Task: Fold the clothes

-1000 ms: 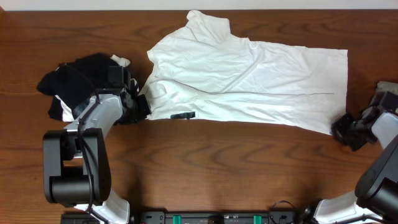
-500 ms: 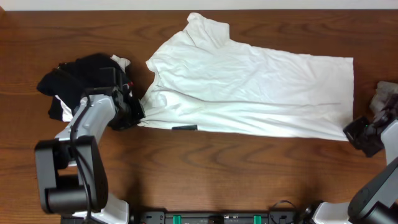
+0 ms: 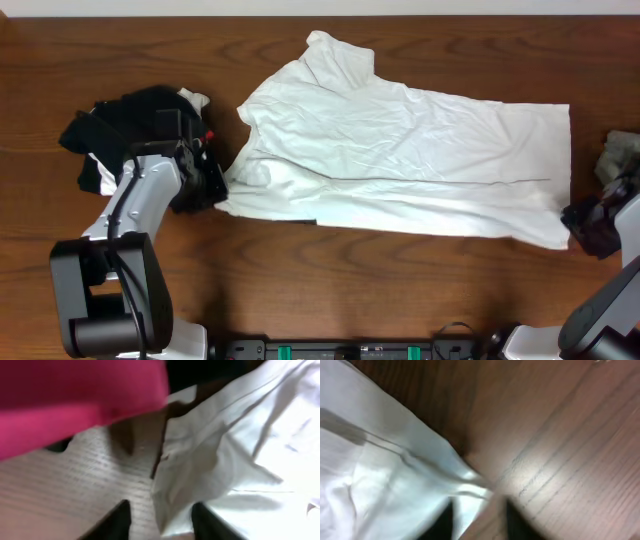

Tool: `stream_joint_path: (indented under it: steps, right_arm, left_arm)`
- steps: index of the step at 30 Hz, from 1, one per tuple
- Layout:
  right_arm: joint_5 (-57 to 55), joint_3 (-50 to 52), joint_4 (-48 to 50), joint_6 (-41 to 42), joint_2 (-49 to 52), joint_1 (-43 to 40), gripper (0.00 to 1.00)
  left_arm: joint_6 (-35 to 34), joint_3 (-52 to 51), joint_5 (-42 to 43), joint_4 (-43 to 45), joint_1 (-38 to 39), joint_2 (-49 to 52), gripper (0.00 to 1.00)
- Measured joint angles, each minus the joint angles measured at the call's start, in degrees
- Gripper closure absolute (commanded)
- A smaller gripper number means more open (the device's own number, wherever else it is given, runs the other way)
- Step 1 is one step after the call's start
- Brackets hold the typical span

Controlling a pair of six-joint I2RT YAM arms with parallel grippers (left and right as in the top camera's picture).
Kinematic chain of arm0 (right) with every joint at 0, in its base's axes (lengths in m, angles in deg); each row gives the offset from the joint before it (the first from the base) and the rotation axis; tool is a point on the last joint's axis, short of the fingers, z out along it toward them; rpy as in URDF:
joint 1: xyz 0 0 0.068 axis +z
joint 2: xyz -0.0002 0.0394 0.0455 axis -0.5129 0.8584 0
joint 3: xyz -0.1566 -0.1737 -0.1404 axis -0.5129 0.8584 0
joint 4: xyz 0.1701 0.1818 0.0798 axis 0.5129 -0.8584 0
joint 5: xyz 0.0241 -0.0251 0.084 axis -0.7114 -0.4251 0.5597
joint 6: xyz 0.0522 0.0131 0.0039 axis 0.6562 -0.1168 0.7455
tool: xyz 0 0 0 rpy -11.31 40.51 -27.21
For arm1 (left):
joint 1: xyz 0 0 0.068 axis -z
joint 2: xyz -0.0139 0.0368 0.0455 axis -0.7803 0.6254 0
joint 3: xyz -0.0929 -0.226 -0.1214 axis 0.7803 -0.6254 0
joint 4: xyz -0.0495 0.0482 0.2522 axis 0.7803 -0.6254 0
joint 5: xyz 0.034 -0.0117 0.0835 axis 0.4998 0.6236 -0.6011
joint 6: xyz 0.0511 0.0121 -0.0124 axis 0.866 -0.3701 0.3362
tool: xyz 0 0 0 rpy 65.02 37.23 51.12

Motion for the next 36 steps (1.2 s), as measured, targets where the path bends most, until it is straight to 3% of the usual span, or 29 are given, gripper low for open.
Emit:
stream_joint_path:
  steps: [6, 12, 18, 26, 36]
  right_arm:
    - [3.5, -1.5, -0.4, -0.2, 0.0, -0.1, 0.46]
    - [15.8, -6.0, -0.3, -4.8, 0.0, -0.1, 0.48]
    - [28.1, -6.9, -1.5, -9.6, 0.0, 0.3, 0.47]
    - [32.0, -6.9, -3.1, -11.9, 0.0, 1.4, 0.48]
    - [32.3, -6.9, -3.5, -12.4, 0.0, 1.4, 0.48]
  left_arm:
    - [-0.2, 0.5, -0.9, -2.5, -0.2, -0.2, 0.5]
    - [2.8, 2.7, 1.8, -2.9, 0.5, -3.4, 0.5]
    - [9.9, 3.6, 4.6, -1.1, 9.3, -4.8, 0.5]
    - [14.7, 3.6, 0.3, 3.5, 23.0, -0.2, 0.5]
    - [16.5, 3.6, -2.8, 8.3, 24.6, 5.9, 0.51]
